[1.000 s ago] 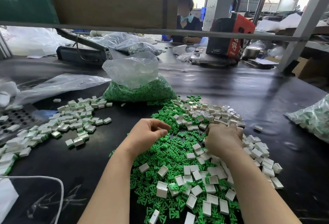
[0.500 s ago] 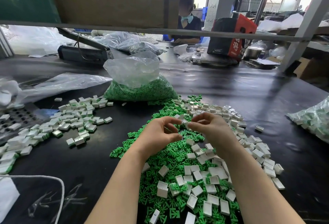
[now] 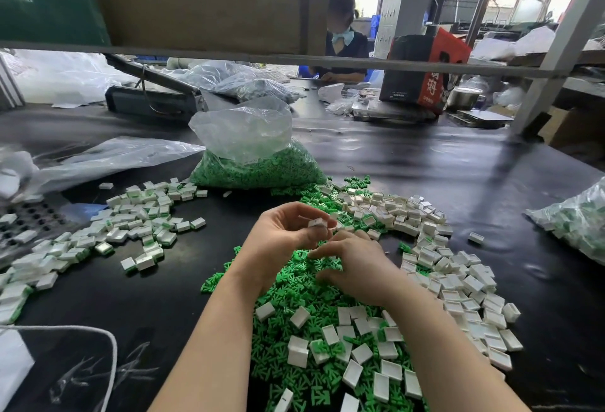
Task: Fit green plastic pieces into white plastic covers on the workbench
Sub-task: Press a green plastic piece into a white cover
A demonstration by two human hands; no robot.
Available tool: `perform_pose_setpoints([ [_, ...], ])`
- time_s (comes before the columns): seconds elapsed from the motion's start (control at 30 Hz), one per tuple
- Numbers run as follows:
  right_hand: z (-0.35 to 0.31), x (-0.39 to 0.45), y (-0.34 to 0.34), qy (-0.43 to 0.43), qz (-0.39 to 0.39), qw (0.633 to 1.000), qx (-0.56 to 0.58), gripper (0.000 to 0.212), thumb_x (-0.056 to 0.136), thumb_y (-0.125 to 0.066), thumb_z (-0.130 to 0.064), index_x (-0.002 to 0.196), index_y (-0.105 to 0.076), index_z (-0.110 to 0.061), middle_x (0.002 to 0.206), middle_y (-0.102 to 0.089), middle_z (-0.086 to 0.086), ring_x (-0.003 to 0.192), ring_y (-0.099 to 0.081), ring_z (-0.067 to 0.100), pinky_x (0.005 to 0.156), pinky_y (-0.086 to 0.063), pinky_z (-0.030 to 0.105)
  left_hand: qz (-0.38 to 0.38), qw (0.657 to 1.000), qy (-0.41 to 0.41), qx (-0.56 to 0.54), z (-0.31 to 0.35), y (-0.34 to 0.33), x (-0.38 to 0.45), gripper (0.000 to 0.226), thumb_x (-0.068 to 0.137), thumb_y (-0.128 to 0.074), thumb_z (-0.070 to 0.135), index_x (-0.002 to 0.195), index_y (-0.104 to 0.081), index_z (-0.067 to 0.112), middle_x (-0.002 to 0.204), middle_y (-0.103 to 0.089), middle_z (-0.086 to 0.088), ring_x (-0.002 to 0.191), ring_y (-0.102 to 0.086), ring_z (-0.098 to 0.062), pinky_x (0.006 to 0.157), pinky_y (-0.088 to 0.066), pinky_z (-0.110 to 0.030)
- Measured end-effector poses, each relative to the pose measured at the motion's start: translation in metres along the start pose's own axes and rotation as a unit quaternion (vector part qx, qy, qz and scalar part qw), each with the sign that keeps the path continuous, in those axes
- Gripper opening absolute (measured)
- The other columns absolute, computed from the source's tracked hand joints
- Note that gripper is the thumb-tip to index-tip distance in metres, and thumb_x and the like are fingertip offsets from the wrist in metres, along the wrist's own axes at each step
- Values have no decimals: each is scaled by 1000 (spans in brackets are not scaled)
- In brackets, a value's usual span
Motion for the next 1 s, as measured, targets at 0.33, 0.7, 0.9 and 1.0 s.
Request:
perform_pose_setpoints([
  [0.33, -3, 1, 0, 1, 33, 999, -18, 17, 91, -64, -29, 107, -68, -29, 110, -63, -4, 108, -53, 20, 90, -41, 33, 8, 999, 3, -46, 2, 5, -1, 17, 64, -79, 13, 77, -77, 22, 76, -70, 3, 62, -59, -6, 61, -49, -17],
  [0.7, -2, -1, 1, -7, 45, 999, -1, 15, 94, -58, -21, 108, -65, -20, 108, -65, -1, 103, -57, 18, 92, -47, 33, 95, 995, 14, -14, -3, 13, 3, 10, 82, -72, 6, 86, -66, 14, 77, -63, 1, 64, -51, -8, 62, -42, -22],
  [0.9, 3, 0, 8, -62, 150, 941, 296, 11, 91, -64, -10, 97, -66, -19, 88, -69, 1, 76, -66, 14, 65, -54, 20, 95, 994, 50, 9, -7, 14, 3, 18, 84, -69, 5, 84, -75, 22, 76, -59, 2, 64, -54, -6, 59, -44, -19],
  [1.0, 5, -3, 15, -74, 192, 815, 542, 13, 87, -69, -5, 98, -67, -10, 90, -70, 11, 80, -68, 20, 63, -52, 17, 95, 992, 80, 36, -10, 13, 3, 11, 85, -70, 5, 84, -68, 16, 69, -64, 2, 62, -59, -9, 55, -46, -19],
])
Point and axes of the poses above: each hand's wrist, its own x-axis towards the middle knuckle, its own y-axis out of the back of the hand, z = x × y, the point moved 2 cm from there along x, towards the middle knuckle
